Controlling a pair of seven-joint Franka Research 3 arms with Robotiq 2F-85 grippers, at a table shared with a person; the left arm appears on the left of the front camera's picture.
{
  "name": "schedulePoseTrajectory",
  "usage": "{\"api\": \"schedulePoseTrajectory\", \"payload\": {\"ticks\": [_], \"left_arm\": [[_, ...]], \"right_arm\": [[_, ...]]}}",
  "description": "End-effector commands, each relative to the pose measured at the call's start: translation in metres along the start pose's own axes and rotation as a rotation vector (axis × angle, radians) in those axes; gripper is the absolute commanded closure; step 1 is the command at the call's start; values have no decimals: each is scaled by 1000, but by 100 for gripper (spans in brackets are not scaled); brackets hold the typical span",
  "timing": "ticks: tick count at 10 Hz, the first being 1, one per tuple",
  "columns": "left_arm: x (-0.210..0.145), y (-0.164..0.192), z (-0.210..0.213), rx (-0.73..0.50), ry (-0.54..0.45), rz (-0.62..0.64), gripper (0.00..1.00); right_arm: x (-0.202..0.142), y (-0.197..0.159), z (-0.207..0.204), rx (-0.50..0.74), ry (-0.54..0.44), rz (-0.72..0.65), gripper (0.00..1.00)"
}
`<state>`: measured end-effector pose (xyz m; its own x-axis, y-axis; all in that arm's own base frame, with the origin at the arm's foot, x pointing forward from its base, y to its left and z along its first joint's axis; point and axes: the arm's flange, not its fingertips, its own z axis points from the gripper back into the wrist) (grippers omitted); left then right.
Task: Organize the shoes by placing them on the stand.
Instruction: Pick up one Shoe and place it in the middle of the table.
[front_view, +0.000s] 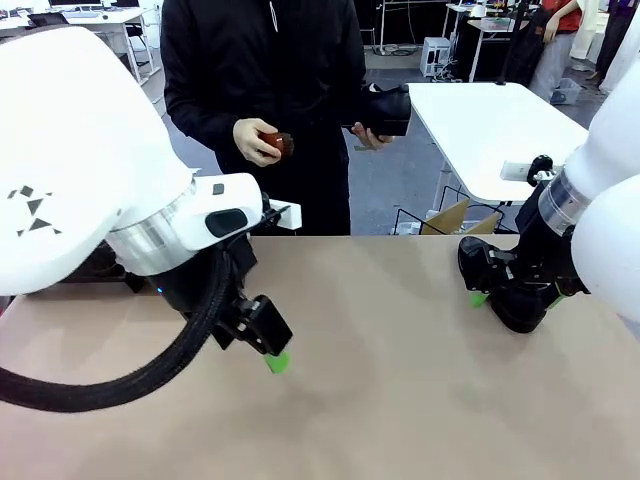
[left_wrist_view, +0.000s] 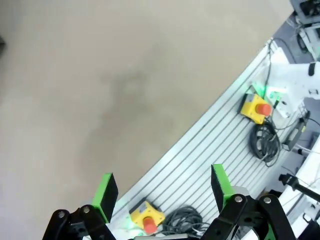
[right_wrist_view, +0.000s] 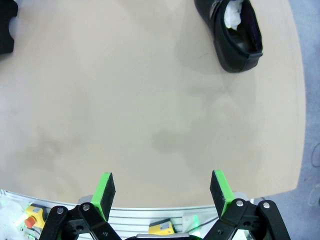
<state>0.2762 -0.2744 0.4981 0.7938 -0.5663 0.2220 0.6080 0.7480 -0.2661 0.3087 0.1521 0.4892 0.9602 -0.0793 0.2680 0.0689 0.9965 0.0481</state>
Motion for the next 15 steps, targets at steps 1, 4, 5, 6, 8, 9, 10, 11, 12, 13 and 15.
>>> {"api": "schedulePoseTrajectory", "payload": {"ticks": [1, 4, 5, 6, 8, 9, 10, 11, 12, 13, 15], "left_arm": [[0, -10, -6, -32, 5, -4, 4], [0, -10, -6, -32, 5, -4, 4], [0, -10, -6, -32, 5, -4, 4], [0, -10, -6, -32, 5, -4, 4], [0, -10, -6, -32, 5, -4, 4], [0, -10, -6, -32, 5, -4, 4], [0, -10, -6, -32, 5, -4, 4], [0, -10, -6, -32, 5, -4, 4], [0, -10, -6, -32, 5, -4, 4], [0, -10, -6, -32, 5, -4, 4], [0, -10, -6, -32, 5, -4, 4]], "right_arm": [[-3, -1, 1, -22, -16, 74, 0], [24, -6, 0, -10, -74, 246, 0], [49, -7, -15, 17, -94, 320, 0], [77, -9, -30, 10, -81, 305, 0], [107, -10, -46, 26, -31, 254, 0], [98, -12, -40, -4, -23, 249, 0], [80, -20, -28, -13, -15, 229, 0], [55, -32, -13, 2, -43, 234, 0], [32, -41, -2, 15, -43, 248, 0], [13, -47, 5, -7, -37, 249, 0], [-24, -52, 23, -34, 20, 242, 0]]}}
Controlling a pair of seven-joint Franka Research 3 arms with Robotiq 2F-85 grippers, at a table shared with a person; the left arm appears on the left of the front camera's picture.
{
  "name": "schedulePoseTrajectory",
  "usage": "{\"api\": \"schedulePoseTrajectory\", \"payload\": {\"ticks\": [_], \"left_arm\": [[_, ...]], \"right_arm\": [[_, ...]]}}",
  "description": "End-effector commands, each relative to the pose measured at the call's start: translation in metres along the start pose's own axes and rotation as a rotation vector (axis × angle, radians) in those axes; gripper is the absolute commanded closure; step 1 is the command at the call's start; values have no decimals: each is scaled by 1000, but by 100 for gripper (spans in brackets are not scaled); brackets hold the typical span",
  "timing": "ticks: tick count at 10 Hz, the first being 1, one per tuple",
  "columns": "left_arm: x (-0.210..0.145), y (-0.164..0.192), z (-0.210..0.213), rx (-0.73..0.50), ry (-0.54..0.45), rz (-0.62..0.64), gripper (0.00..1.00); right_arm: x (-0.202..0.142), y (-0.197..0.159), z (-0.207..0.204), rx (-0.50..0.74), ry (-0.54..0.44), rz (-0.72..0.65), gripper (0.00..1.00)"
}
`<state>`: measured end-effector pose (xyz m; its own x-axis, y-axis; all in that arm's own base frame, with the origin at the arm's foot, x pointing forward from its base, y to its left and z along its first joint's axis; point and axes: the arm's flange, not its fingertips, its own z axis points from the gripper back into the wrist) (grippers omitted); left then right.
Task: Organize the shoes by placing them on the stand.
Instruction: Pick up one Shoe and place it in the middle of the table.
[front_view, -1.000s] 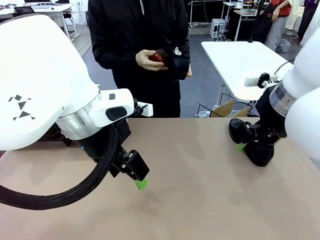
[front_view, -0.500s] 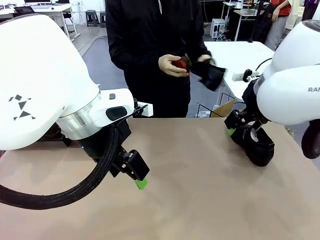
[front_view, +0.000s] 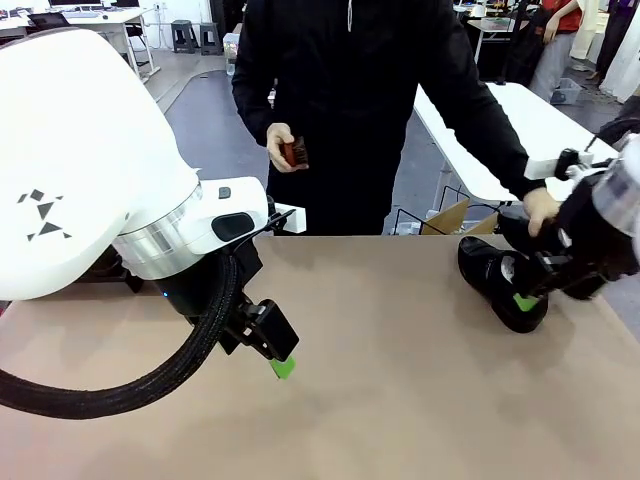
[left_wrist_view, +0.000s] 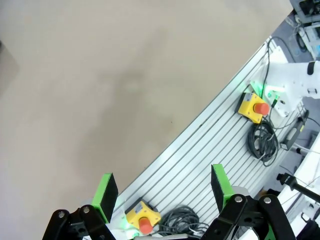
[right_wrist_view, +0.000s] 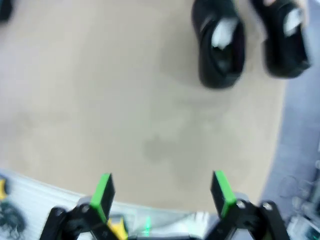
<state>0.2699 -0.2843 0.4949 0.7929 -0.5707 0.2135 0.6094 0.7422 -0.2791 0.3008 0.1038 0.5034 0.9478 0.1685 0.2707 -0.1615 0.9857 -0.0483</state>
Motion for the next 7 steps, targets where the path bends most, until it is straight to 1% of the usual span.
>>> {"api": "schedulePoseTrajectory", "payload": {"ticks": [1, 3, 5, 6, 7], "left_arm": [[0, 0, 0, -18, -4, -2, 4], [0, 0, 0, -18, -4, -2, 4], [0, 0, 0, -18, -4, -2, 4], [0, 0, 0, -18, -4, -2, 4], [0, 0, 0, -18, -4, -2, 4]], "right_arm": [[-33, 3, 11, 13, 35, -6, 0], [-41, 9, 14, 26, 79, 2, 0], [-34, 8, 10, 26, 104, -27, 0], [-21, 4, 4, 37, 141, -118, 0], [-8, 2, 1, -23, 136, -289, 0]]}}
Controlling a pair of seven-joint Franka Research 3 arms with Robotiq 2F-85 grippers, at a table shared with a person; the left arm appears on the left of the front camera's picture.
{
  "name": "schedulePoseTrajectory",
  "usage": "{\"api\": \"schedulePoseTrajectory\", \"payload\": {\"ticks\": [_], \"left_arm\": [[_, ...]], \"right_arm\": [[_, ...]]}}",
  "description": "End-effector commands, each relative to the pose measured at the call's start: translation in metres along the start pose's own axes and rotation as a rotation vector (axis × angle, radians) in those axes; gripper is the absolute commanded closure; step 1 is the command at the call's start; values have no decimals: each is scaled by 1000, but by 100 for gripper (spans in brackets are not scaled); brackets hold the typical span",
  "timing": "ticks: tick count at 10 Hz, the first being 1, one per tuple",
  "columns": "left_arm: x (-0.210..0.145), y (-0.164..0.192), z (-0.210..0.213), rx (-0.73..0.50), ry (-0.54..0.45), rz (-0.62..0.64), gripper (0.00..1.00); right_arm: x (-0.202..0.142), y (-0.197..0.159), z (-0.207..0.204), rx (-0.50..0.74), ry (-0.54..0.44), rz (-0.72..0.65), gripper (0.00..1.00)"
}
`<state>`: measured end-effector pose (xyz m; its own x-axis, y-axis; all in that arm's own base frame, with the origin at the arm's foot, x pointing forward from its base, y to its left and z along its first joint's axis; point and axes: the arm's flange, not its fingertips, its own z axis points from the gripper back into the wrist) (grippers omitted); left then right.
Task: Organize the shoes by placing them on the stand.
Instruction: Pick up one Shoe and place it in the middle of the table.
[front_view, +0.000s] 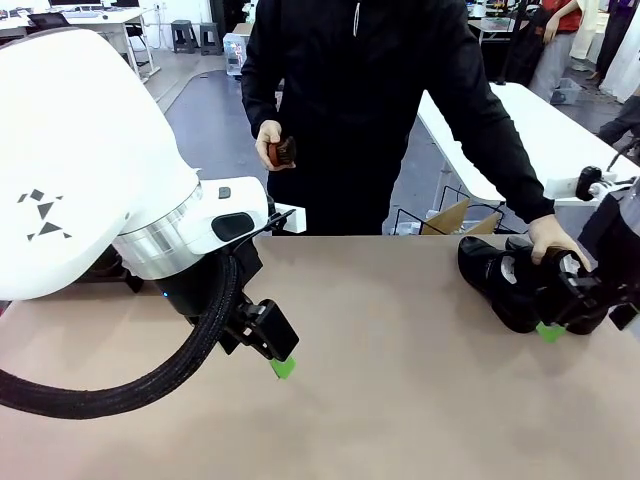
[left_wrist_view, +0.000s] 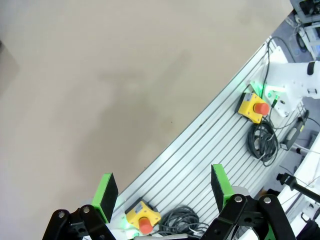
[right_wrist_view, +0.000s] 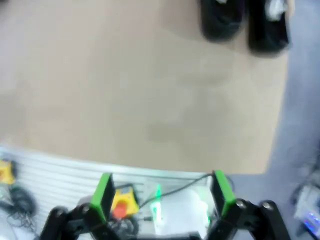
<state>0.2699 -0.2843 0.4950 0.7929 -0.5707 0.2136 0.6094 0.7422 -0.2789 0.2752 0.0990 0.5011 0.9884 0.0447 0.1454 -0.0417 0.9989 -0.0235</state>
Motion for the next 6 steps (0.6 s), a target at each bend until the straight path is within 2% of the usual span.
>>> {"api": "schedulePoseTrajectory", "payload": {"ticks": [1, 4, 5, 6], "left_arm": [[0, 0, 0, -18, -4, -2, 4], [0, 0, 0, -18, -4, -2, 4], [0, 0, 0, -18, -4, -2, 4], [0, 0, 0, -18, -4, -2, 4]], "right_arm": [[-7, 5, 8, 8, -19, 99, 0], [-7, 5, 8, 8, -19, 99, 0], [-3, 5, 4, -2, -12, 54, 0], [19, 3, 0, -8, -37, 68, 0]]}}
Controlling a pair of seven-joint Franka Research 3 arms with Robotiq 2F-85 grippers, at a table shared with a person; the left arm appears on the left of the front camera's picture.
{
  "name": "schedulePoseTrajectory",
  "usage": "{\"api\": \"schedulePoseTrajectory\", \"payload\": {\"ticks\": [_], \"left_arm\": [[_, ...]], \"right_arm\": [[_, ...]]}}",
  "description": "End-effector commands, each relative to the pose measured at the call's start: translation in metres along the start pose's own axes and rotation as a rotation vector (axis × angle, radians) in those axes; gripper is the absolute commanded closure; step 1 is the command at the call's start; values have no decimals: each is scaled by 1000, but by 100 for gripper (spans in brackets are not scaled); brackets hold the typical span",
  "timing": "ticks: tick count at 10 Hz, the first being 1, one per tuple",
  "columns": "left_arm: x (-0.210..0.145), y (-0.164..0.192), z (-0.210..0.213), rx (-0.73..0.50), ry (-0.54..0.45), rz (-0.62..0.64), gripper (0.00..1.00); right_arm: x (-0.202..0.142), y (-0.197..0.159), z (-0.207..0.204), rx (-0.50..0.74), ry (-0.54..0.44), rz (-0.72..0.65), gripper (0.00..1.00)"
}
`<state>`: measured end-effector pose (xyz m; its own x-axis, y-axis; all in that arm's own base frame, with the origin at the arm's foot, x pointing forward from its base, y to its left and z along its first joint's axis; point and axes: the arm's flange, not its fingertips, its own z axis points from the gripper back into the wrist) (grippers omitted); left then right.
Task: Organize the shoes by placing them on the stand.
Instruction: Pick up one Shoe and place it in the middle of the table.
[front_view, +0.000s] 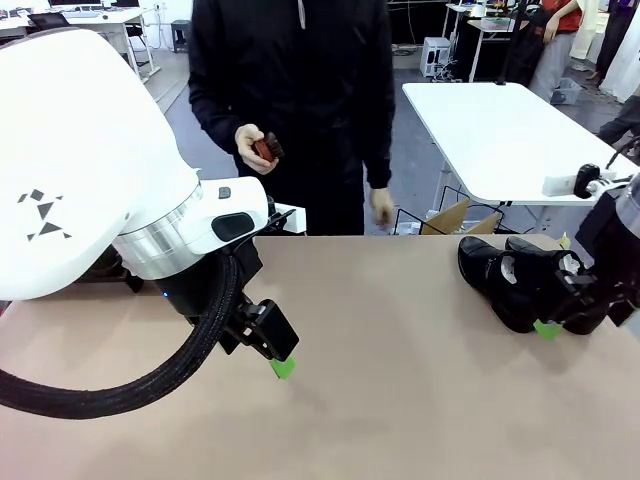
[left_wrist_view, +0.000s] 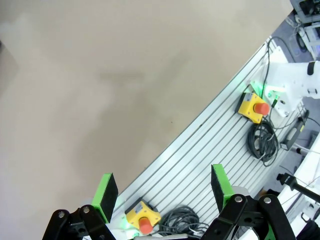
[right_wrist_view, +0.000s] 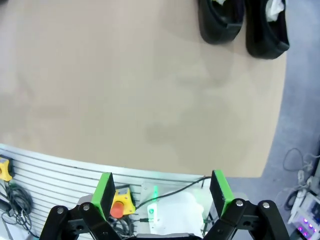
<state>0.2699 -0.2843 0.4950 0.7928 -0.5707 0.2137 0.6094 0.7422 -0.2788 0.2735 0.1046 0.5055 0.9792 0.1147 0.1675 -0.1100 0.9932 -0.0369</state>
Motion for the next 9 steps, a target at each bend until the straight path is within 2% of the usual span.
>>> {"api": "schedulePoseTrajectory", "payload": {"ticks": [1, 3, 6, 7, 8, 9], "left_arm": [[0, 0, 0, -18, -4, -2, 4], [0, 0, 0, -18, -4, -2, 4], [0, 0, 0, -18, -4, -2, 4], [0, 0, 0, -18, -4, -2, 4], [0, 0, 0, -18, -4, -2, 4], [0, 0, 0, -18, -4, -2, 4]], "right_arm": [[46, -12, -1, 10, -57, 44, 0], [90, -24, 4, 20, -92, 94, 0], [166, -55, -36, 86, 30, 126, 0], [184, -66, -48, 102, 37, 61, 0], [137, -42, -27, 61, -24, 91, 0], [137, -42, -27, 61, -24, 91, 0]]}}
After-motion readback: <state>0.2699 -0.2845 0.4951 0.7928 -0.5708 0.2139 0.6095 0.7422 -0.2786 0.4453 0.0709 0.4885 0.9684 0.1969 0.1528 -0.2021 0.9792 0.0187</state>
